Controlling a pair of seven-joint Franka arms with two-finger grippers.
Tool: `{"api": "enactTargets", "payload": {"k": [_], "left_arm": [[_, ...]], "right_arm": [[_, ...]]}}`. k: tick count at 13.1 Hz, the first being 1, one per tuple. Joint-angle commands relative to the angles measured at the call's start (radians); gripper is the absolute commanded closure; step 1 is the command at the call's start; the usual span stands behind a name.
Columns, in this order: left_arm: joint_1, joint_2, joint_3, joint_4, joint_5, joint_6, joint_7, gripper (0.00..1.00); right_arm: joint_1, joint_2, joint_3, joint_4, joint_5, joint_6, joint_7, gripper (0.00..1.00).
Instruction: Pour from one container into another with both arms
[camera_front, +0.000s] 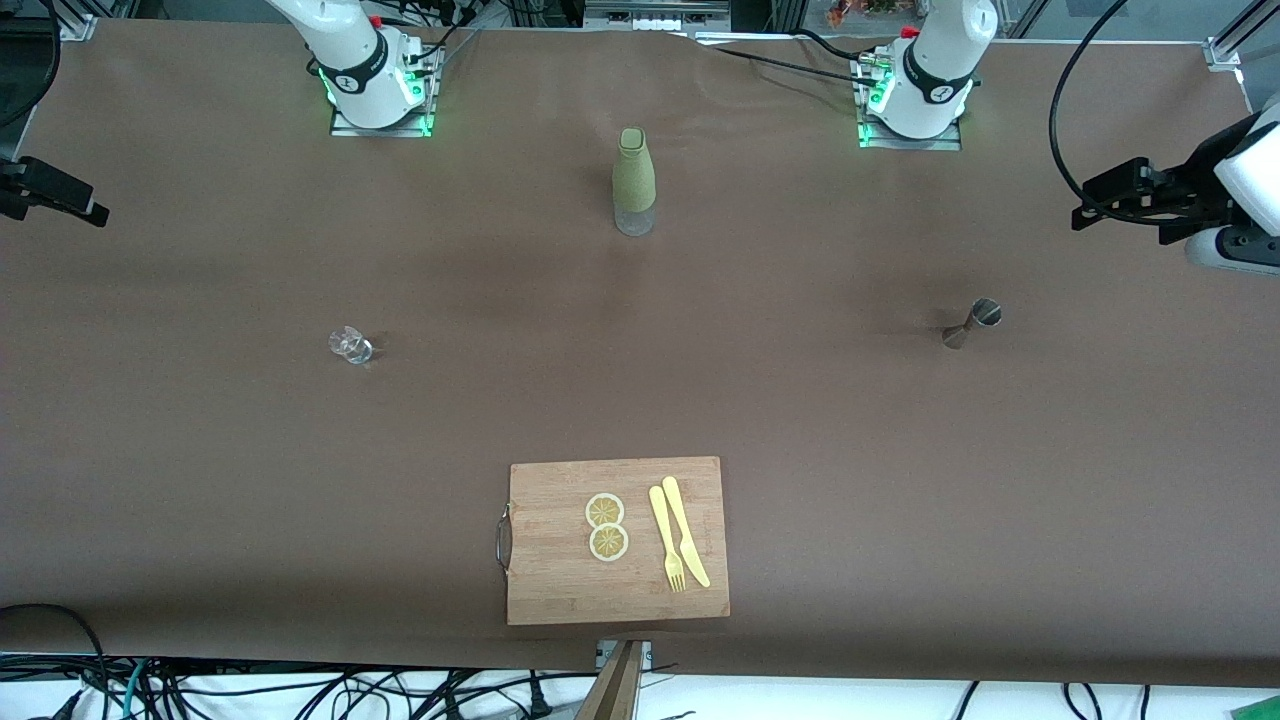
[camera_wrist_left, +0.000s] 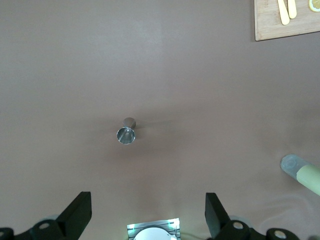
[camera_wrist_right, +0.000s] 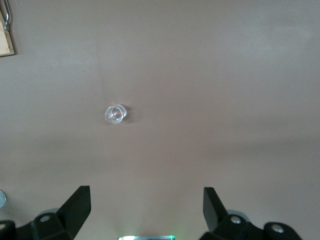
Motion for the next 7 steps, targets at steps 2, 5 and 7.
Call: {"api": "enactTargets", "payload": {"k": [2, 5, 7], "left_arm": [[-0.004, 0.004, -0.006, 0.007, 0.026, 0.008, -0.014, 0.00], [-0.004, 0.004, -0.006, 0.007, 0.026, 0.007, -0.014, 0.00], [-0.004, 0.004, -0.006, 0.007, 0.026, 0.007, -0.014, 0.00]], "right_arm": [[-0.007, -0.012, 0.007, 0.007, -0.012, -0.022, -0.007, 0.00], [-0.007, -0.012, 0.008, 0.007, -0.012, -0.029, -0.008, 0.00], [-0.007, -0.012, 0.006, 0.007, -0.012, -0.029, -0.010, 0.00]]}}
